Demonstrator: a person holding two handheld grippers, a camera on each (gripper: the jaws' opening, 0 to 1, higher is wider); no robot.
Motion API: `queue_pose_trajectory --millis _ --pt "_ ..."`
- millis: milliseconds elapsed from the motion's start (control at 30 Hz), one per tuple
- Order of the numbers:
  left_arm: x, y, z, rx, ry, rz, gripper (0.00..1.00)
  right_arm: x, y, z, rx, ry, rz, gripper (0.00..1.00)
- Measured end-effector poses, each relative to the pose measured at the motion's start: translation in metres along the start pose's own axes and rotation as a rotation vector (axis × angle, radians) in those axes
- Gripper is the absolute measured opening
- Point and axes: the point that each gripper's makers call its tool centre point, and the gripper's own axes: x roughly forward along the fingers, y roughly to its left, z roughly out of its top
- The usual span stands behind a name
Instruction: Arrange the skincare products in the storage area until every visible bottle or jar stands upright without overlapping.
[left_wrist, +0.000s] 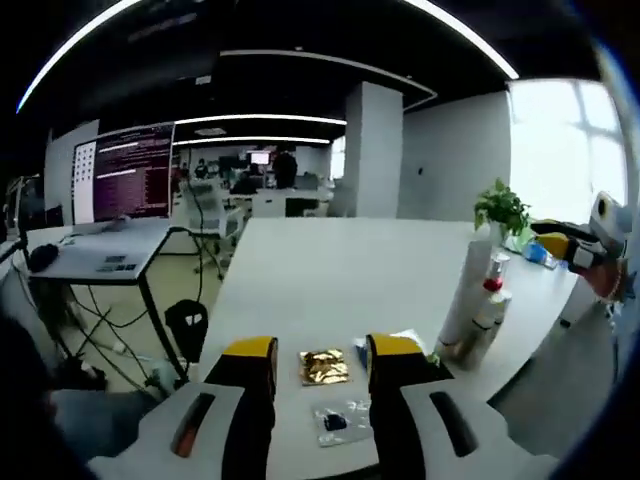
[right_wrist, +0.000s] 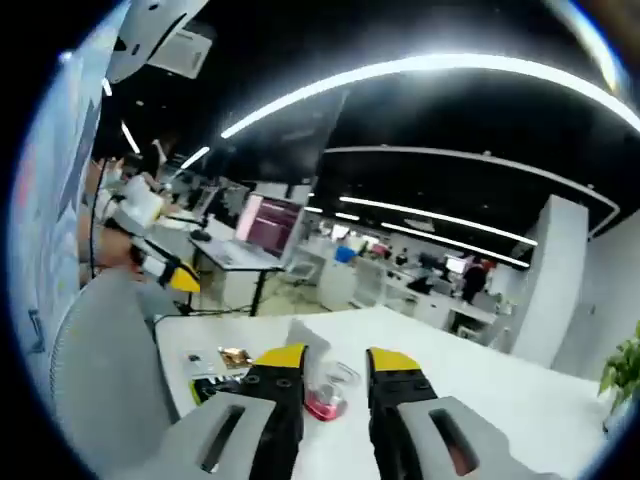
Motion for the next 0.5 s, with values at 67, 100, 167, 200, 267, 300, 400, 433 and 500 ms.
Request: queue_pose_trajectory --millis 67,100,167,200,267,300,400,433,500 --pt "-0.002 -0.001 0.0 0.004 -0.021 0.021 0.36 -0.007 -0.023 -0.028 0.086 0.079 -0.098 0.41" --pt "-0.002 -0.001 0.0 0.003 -0.028 0.029 0.37 -0.01 -0.03 -0.042 0.141 0.111 -0.126 0.43" --pt "-0.003 -0.003 0.0 -0.005 -0.058 0.045 0.41 -0.014 -0.035 -0.062 0.236 0.144 -0.159 0.48" --pt "-0.003 -0.005 0.0 -0.001 -0.068 0.046 0.43 -0.014 -0.033 -0.064 0.249 0.133 -0.157 0.52" --pt "-0.003 -0.004 0.0 0.033 -0.076 0.063 0.5 -0.015 -0.032 -0.067 0.294 0.12 -0.175 0.62" --pt "-0.003 0.0 -0.001 0.065 -0.075 0.091 0.52 -0.015 -0.028 -0.065 0.341 0.093 -0.182 0.64" --pt "-0.005 0.004 0.0 0.06 -0.089 0.117 0.55 -0.011 -0.013 -0.052 0.421 0.023 -0.135 0.64" --pt "-0.006 0.005 0.001 0.05 -0.098 0.116 0.57 -0.011 -0.005 -0.049 0.412 0.023 -0.102 0.64" --pt "-0.007 0.008 -0.001 0.035 -0.098 0.116 0.58 -0.01 0.003 -0.053 0.408 0.041 -0.079 0.63"
